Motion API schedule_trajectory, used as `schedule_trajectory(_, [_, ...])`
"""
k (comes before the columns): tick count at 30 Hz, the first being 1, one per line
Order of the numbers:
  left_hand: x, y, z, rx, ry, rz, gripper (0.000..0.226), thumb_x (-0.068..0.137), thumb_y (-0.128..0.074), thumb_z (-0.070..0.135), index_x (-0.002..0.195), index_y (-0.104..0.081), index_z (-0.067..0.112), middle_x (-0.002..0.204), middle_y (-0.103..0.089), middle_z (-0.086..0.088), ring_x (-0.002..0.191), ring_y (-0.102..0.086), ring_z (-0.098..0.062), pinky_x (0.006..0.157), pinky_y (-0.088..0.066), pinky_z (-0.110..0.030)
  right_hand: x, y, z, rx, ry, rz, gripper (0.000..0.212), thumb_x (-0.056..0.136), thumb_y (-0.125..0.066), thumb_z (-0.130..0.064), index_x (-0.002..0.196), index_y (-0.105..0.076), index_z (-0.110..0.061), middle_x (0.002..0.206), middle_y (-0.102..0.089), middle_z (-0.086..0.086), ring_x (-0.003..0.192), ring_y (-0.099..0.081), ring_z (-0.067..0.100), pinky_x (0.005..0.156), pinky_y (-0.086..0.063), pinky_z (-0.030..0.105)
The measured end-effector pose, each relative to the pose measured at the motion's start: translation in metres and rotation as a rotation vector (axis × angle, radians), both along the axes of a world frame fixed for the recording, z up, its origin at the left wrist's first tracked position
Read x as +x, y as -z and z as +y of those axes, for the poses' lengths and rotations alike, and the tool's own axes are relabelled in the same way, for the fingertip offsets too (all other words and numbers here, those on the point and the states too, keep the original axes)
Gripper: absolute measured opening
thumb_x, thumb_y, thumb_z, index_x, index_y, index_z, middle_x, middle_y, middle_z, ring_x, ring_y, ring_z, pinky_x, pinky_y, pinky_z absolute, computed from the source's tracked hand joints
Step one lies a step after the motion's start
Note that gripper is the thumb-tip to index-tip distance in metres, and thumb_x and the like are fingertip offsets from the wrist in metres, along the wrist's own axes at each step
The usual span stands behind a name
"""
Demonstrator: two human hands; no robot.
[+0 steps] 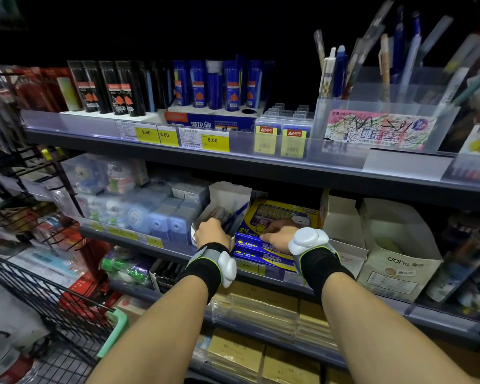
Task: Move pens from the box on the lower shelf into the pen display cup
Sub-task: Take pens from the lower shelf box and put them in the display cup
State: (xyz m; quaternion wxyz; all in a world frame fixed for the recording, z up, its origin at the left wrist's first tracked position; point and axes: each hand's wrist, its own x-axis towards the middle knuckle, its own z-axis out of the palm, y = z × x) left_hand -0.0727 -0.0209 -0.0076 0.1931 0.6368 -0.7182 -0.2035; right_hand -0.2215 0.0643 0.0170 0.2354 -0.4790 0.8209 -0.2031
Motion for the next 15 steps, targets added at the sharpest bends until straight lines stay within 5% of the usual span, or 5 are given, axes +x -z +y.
schedule_trajectory(7, [0.019,-0.002,-0.011,-0.020,-0.001,0.343,0.028,0.086,-0.057,0.008,0.109,-0.074,0.007,0.105,-0.070,-0.023,0.103,-0.062,-0.041,0.092,-0.051,-0.037,0.001,0.001,0.002,-0.019,0.007,-0.004,0.031,0.092,-0.063,-0.038,0.109,-0.071,-0.013,0.115,-0.068,0.010,0.105,-0.063,0.028,0.087,-0.049,0.032])
schedule_trajectory(15, [0.034,-0.018,0.001,-0.080,0.180,0.486,0.023,0.091,-0.065,0.019,0.111,-0.075,0.015,0.093,-0.074,-0.008,0.088,-0.066,-0.019,0.077,-0.047,-0.023,0.005,0.001,0.005,-0.022,0.025,-0.008,0.034,0.091,-0.062,-0.041,0.111,-0.070,-0.014,0.114,-0.067,0.010,0.104,-0.063,0.029,0.090,-0.050,0.032])
